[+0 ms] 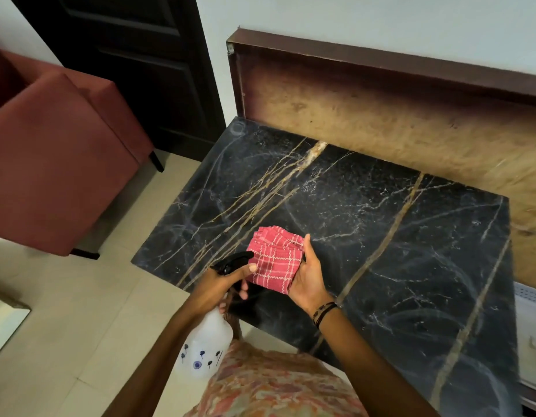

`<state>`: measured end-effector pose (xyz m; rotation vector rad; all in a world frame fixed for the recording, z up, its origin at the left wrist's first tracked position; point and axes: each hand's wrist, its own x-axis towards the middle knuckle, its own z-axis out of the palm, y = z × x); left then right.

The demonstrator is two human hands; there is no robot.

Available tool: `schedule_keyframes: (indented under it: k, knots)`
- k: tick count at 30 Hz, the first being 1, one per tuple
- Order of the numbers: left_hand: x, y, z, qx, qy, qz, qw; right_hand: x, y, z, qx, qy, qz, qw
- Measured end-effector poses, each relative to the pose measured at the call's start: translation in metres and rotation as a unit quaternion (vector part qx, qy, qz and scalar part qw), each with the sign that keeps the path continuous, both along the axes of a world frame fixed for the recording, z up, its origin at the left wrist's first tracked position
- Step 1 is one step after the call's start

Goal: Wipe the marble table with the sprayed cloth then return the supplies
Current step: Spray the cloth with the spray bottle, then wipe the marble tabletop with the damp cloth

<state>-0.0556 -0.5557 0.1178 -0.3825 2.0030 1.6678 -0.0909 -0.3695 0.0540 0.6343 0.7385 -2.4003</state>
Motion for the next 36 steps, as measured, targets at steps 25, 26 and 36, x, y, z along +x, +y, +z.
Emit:
schedule_keyframes:
  k: [25,26,36]
  knots:
    - [-0.058,-0.25,-0.037,0.088,-0.022,0.137,0.986,-0.038,-0.211,-0.066,0.673,0.47,0.352,0.45]
    - [-0.059,-0.255,-0.038,0.085,-0.013,0.142,0.986,-0.03,-0.214,-0.076,0.68,0.489,0.407,0.366]
    - [-0.06,-0.274,-0.042,0.073,0.009,0.175,0.982,-0.04,-0.198,-0.069,0.674,0.546,0.443,0.227]
